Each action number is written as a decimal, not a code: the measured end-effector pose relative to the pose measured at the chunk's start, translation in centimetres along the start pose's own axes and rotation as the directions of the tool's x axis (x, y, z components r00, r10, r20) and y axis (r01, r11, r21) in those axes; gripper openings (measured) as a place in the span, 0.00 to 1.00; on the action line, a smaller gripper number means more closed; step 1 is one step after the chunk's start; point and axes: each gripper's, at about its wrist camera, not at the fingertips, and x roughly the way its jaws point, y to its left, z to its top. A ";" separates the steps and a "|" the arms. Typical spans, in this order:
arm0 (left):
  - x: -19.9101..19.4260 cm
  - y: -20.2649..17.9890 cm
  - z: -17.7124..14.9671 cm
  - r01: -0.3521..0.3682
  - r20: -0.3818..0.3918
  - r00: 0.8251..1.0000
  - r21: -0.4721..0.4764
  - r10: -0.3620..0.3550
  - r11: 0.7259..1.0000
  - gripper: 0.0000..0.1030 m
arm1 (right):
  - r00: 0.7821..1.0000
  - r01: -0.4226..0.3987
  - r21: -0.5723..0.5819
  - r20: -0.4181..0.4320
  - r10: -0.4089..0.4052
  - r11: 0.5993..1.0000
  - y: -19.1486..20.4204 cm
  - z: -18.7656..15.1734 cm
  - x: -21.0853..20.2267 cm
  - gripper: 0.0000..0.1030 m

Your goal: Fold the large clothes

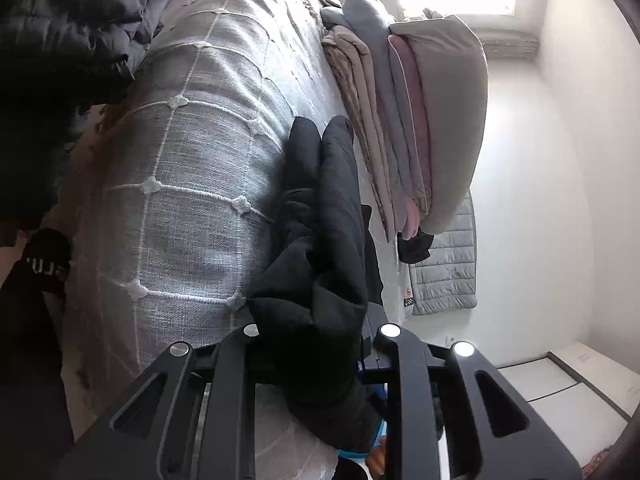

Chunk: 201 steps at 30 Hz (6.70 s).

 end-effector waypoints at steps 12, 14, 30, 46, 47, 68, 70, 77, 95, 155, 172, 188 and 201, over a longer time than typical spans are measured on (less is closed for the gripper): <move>0.1 0.1 0.1 0.009 -0.002 1.000 -0.004 -0.009 1.000 0.20 | 0.989 0.149 0.109 -0.014 -0.149 0.983 -5.0 9.7 7.6 0.54; 0.1 0.0 0.1 0.008 0.000 1.000 0.003 -0.008 1.000 0.20 | 0.993 0.122 0.133 -0.006 -0.122 0.984 -4.8 10.0 6.8 0.54; -0.3 -2.3 -0.2 0.002 0.015 1.000 0.060 -0.003 0.998 0.20 | 0.761 0.649 -0.301 0.246 -0.600 0.699 3.2 0.1 -0.2 0.55; -0.1 -9.9 -2.0 0.028 0.026 0.999 0.250 -0.036 0.968 0.20 | 0.714 0.686 -0.340 0.145 -0.685 0.643 0.0 -1.7 3.0 0.59; 0.0 -10.5 -2.2 0.030 0.025 0.999 0.266 -0.037 0.963 0.20 | 0.726 0.676 -0.333 0.152 -0.670 0.657 0.3 -1.7 2.5 0.60; 6.7 -28.6 -19.8 0.152 -0.155 0.987 0.766 -0.049 0.625 0.20 | 0.918 0.375 -0.105 0.183 -0.352 0.921 -2.5 -0.9 -8.0 0.69; 9.1 -29.6 -22.7 0.190 -0.210 0.977 0.785 -0.036 0.589 0.20 | 0.915 0.359 -0.068 0.220 -0.337 0.931 -3.5 -0.9 -10.6 0.70; 18.6 -28.4 -30.5 0.246 -0.359 0.926 0.804 0.113 0.541 0.20 | 0.914 0.254 0.095 0.301 -0.271 0.963 -9.3 -1.7 -17.6 0.74; 27.8 -25.0 -36.3 0.246 -0.439 0.852 0.818 0.287 0.521 0.23 | 0.872 -0.344 0.357 0.464 0.155 0.869 -19.5 -3.2 -22.6 0.74; 16.3 -19.2 -26.7 0.046 -0.250 0.900 0.869 0.356 0.493 0.71 | 0.993 0.089 0.095 0.070 -0.095 0.992 -8.4 -7.8 -20.9 0.83; 15.5 -18.0 -25.2 0.064 -0.293 0.895 0.830 0.337 0.554 0.71 | 0.984 0.149 0.086 0.084 -0.156 0.985 -7.7 -9.2 -21.1 0.83; 14.5 -15.0 -21.4 0.017 -0.318 0.883 0.756 0.345 0.654 0.71 | 0.972 0.192 0.088 0.123 -0.202 0.977 -6.5 -9.6 -22.4 0.83; 17.1 -13.3 -13.4 0.021 -0.384 0.896 0.538 0.223 0.843 0.82 | 0.948 0.192 0.170 0.222 -0.228 0.967 -9.6 -6.1 -25.6 0.87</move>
